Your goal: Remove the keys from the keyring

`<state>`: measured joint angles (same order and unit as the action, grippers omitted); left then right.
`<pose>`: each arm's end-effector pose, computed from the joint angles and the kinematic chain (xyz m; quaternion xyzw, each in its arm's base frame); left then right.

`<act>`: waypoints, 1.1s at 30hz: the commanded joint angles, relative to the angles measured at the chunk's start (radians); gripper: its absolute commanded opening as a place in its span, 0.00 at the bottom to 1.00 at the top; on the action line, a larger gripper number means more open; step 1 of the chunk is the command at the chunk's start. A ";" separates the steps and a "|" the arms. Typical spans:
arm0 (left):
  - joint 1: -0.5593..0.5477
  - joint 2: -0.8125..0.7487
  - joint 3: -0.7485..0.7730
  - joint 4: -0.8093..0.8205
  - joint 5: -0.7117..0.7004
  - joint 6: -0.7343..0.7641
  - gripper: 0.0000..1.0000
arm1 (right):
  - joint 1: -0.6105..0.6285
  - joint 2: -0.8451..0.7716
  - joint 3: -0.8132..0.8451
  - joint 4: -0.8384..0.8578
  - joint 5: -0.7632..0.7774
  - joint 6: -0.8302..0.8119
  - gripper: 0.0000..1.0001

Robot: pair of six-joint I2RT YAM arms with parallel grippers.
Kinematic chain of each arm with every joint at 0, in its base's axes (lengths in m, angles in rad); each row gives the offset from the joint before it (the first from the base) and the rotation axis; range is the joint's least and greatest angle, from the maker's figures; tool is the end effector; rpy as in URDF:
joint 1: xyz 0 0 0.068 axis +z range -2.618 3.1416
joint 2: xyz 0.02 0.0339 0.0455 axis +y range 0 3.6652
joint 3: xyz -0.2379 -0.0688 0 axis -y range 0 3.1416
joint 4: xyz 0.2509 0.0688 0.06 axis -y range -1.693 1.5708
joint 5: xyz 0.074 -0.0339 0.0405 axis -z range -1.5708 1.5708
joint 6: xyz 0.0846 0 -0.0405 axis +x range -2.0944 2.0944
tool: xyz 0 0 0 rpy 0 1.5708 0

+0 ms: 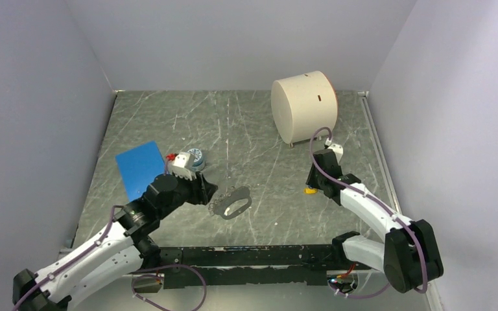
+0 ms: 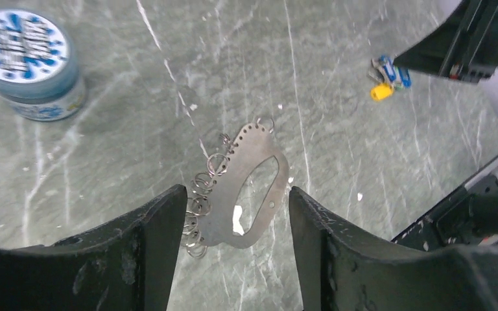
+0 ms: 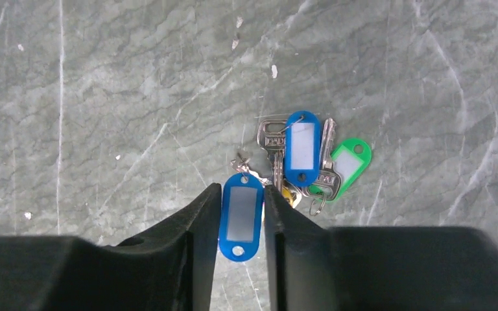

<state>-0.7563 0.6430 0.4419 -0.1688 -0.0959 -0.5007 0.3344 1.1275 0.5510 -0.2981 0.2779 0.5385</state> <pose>0.1765 -0.1553 0.2076 0.0782 0.8209 -0.2998 0.4798 0.2538 0.0636 0.1227 0.1418 0.9213 0.0248 0.3612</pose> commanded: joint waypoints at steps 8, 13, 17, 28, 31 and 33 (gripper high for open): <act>0.000 -0.142 0.361 -0.518 -0.289 -0.048 0.94 | -0.018 -0.226 -0.019 -0.033 -0.053 0.035 0.86; -0.002 -0.182 0.476 -0.636 -0.333 -0.021 0.94 | -0.016 -0.425 0.080 -0.154 -0.044 0.039 0.99; -0.001 -0.213 0.578 -0.712 -0.354 -0.022 0.94 | -0.015 -0.610 0.171 -0.223 -0.051 0.014 0.99; -0.002 -0.342 0.612 -0.713 -0.376 0.122 0.94 | -0.016 -0.948 0.364 -0.300 0.116 -0.216 0.99; -0.001 -0.387 0.563 -0.677 -0.392 0.153 0.94 | -0.016 -1.042 0.303 -0.258 0.185 -0.284 0.99; -0.001 -0.417 0.528 -0.653 -0.404 0.174 0.94 | -0.016 -1.089 0.263 -0.236 0.224 -0.308 0.99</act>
<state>-0.7563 0.2680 1.0248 -0.8841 -0.4610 -0.4000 0.3191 0.0978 0.8803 -0.5522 0.3916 0.3405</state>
